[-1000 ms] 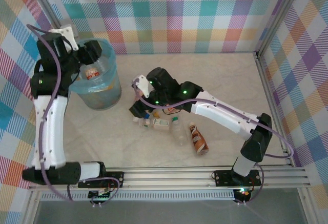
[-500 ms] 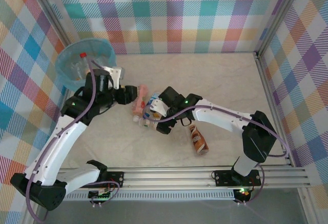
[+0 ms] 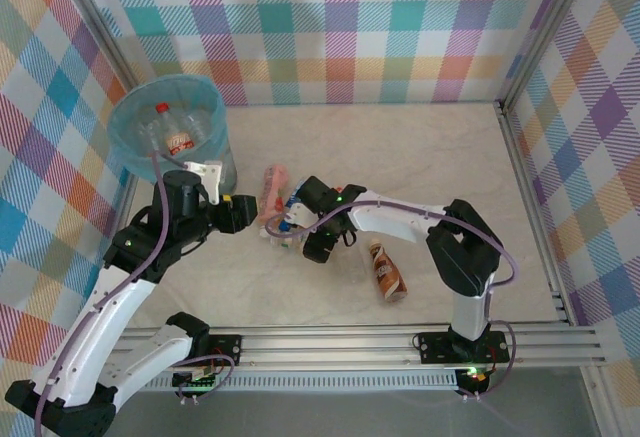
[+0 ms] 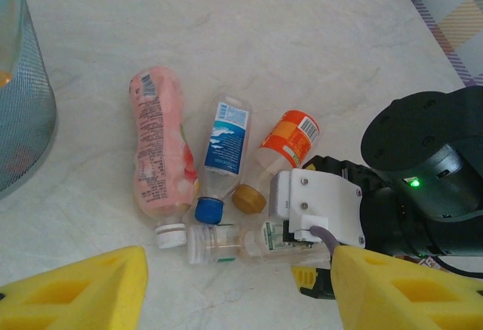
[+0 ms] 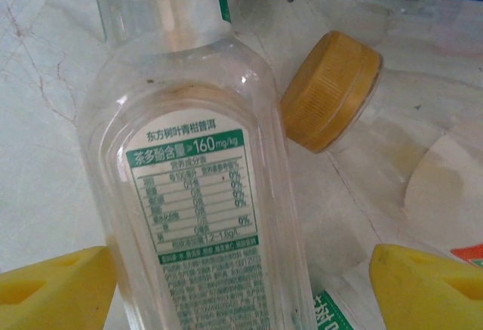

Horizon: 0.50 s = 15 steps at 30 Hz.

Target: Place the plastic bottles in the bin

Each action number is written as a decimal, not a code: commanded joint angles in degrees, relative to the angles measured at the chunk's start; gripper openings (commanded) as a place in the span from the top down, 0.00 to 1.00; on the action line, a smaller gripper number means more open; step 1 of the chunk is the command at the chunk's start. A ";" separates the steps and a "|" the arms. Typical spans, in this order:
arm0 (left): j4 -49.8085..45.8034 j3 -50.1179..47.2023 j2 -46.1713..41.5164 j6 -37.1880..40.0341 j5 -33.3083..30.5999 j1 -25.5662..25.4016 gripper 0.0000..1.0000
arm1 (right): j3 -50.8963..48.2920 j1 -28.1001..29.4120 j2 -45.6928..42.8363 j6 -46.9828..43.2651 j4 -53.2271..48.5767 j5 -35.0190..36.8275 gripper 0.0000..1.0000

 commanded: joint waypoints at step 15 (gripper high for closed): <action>-3.36 0.02 -6.60 -2.87 -12.85 -0.32 0.31 | 3.19 0.64 0.77 -2.45 -3.49 -2.26 0.46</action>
